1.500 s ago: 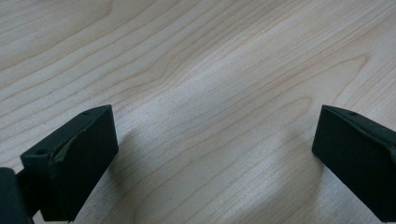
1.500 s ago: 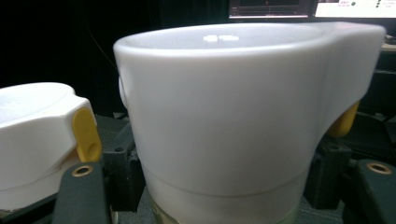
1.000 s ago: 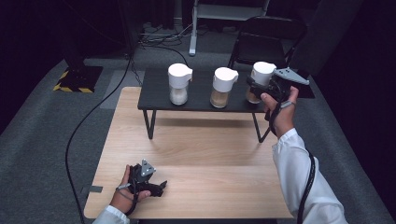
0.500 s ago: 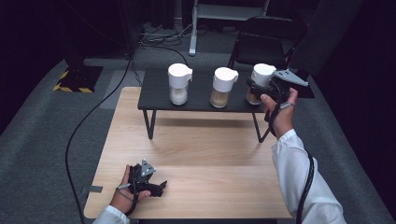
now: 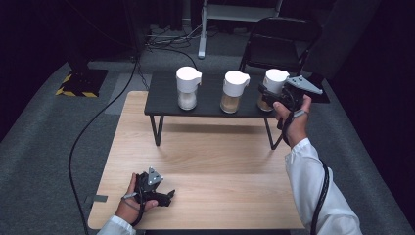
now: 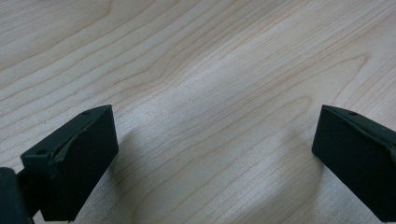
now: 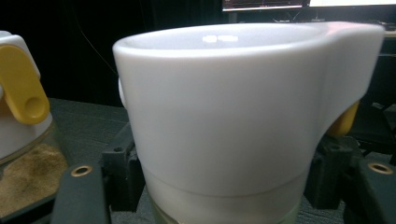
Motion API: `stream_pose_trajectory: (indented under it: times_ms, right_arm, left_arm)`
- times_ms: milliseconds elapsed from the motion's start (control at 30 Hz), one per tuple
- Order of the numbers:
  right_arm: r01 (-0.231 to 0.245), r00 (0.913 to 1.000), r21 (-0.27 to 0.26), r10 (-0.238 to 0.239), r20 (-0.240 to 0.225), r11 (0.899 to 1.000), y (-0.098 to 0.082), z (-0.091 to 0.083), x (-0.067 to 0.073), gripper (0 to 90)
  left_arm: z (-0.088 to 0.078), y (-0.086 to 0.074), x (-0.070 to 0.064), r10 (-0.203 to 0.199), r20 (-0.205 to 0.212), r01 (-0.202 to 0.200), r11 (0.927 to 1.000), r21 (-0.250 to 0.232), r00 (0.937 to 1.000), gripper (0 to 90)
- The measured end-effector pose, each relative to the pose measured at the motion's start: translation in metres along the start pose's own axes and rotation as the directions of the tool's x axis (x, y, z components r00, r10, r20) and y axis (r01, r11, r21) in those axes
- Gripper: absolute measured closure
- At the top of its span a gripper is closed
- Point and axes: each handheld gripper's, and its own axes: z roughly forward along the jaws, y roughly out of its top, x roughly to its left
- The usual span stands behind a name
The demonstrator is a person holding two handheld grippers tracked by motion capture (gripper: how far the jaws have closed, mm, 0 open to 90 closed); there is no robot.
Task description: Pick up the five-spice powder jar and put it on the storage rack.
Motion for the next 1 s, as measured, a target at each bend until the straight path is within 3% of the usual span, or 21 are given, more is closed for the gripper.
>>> stream_pose_trajectory:
  times_ms: [500, 600, 933, 1000]
  right_arm:
    - [0.007, 0.9998, 0.043, -0.006, -0.021, 0.999, 0.0041, 0.0036, -0.0082, 20.5]
    - [0.023, 0.9997, 0.039, -0.022, -0.009, 0.999, 0.0019, 0.0037, -0.0061, 12.5]
    - [0.067, 0.9978, 0.045, -0.067, -0.001, 0.997, 0.0030, 0.0031, -0.0041, 3.6]
    - [0.091, 0.9956, 0.037, -0.092, 0.020, 0.995, 0.0021, 0.0022, -0.0002, 2.9]
  left_arm:
    - [-0.0004, 0.0002, 0.0004, 0.007, 0.001, -0.007, 1.0000, 0.002, 1.0000, 0.2]
    - [-0.0004, 0.0001, 0.0004, 0.006, 0.001, -0.006, 1.0000, 0.002, 1.0000, 0.2]
    - [-0.0003, 0.0001, 0.0003, 0.005, 0.000, -0.005, 1.0000, 0.002, 1.0000, 0.2]
    - [-0.0003, 0.0000, 0.0004, 0.005, 0.001, -0.005, 1.0000, 0.001, 1.0000, 0.2]
